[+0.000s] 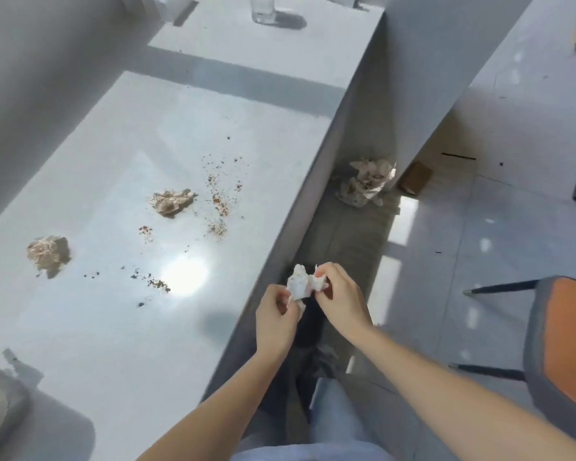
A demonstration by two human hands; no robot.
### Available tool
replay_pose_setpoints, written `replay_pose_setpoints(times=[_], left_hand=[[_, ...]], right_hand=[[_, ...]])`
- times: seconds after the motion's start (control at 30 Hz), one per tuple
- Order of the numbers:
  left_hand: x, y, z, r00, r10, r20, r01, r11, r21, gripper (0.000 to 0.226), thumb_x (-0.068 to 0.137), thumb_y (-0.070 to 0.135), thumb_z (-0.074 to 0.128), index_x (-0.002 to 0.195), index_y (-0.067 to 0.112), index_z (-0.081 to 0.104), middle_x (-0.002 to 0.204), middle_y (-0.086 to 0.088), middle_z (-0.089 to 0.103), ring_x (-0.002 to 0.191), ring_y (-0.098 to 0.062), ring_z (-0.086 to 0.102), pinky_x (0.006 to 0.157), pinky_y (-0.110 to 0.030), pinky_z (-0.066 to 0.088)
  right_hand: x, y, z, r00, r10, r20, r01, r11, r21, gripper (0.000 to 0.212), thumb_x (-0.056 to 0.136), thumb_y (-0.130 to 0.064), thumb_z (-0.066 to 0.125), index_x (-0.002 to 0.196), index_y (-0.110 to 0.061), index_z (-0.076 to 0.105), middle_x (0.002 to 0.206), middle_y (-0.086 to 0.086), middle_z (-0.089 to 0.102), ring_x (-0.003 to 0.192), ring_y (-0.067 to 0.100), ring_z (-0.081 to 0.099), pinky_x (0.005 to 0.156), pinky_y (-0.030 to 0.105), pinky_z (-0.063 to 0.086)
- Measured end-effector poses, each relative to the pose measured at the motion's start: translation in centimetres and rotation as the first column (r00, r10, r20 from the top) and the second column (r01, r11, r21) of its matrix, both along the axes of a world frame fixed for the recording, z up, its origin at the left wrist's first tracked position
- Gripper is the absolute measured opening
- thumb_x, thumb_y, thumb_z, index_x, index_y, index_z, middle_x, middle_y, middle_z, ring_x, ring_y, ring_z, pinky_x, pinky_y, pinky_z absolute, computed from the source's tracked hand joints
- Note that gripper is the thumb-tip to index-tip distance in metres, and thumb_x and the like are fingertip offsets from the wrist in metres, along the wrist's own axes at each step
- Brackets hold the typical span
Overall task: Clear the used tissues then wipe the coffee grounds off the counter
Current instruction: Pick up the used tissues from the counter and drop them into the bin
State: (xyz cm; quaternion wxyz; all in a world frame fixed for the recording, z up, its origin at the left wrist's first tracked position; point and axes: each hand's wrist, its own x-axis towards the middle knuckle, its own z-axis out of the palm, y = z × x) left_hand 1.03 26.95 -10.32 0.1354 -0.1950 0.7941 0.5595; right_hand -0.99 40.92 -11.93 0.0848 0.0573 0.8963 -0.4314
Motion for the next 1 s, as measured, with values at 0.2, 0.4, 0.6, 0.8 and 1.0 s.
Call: replay_pose_setpoints(times=[0.2,0.4,0.6,0.8,1.0], left_hand=[[2.3,0.6,-6.9,0.934,-0.006,0.356,0.008,1.000,-0.003,0.013,0.082,0.004,0.057,0.093,0.010,0.060,0.086,-0.004,0.062,0.077,-0.017,0.057,0.075,-0.035,0.052],[1.8,0.3,-11.7,0.852,0.039,0.522,-0.034,0.999,-0.019,0.016,0.084,0.007,0.055,0.098,0.013,0.056,0.098,-0.011,0.065,0.089,-0.027,0.062,0.088,-0.044,0.051],[-0.2,0.8,-15.9,0.862,-0.091,0.499,0.106,0.994,-0.002,0.019,0.085,0.011,0.055,0.103,0.014,0.057,0.103,-0.008,0.065,0.097,-0.024,0.061,0.084,-0.037,0.050],[-1.6,1.7,-17.0,0.792,-0.182,0.583,0.181,0.982,0.060,0.052,0.096,0.024,0.045,0.145,0.018,0.029,0.147,-0.004,0.040,0.129,-0.020,0.043,0.101,-0.031,0.033],[-2.6,2.2,-14.6,0.834,-0.301,0.462,0.299,0.951,0.080,0.054,0.099,0.032,0.039,0.149,0.021,0.022,0.152,-0.002,0.036,0.137,-0.022,0.037,0.115,-0.041,0.028]], right_hand=[[5.2,0.4,-6.8,0.964,-0.114,0.240,0.114,0.993,0.015,0.017,0.081,-0.008,0.059,0.091,-0.022,0.059,0.093,-0.010,0.055,0.073,0.014,0.055,0.066,0.039,0.050],[4.0,0.0,-11.9,0.887,-0.290,0.358,0.310,0.951,0.002,0.015,0.079,-0.001,0.059,0.090,-0.011,0.061,0.089,0.000,0.057,0.076,0.025,0.059,0.068,0.041,0.051],[1.9,-0.7,-16.5,0.851,-0.233,0.471,0.280,0.959,-0.033,0.032,0.088,-0.005,0.055,0.119,-0.012,0.056,0.113,0.008,0.061,0.096,0.026,0.060,0.085,0.041,0.050],[2.6,-1.1,-17.2,0.733,-0.162,0.660,0.241,0.970,-0.030,0.057,0.096,-0.014,0.048,0.149,-0.022,0.028,0.148,0.005,0.042,0.133,0.024,0.044,0.105,0.037,0.038],[2.9,-0.6,-15.3,0.808,-0.212,0.550,0.280,0.959,-0.043,0.049,0.095,-0.010,0.048,0.142,-0.022,0.040,0.143,0.002,0.048,0.106,0.014,0.054,0.101,0.038,0.045]])
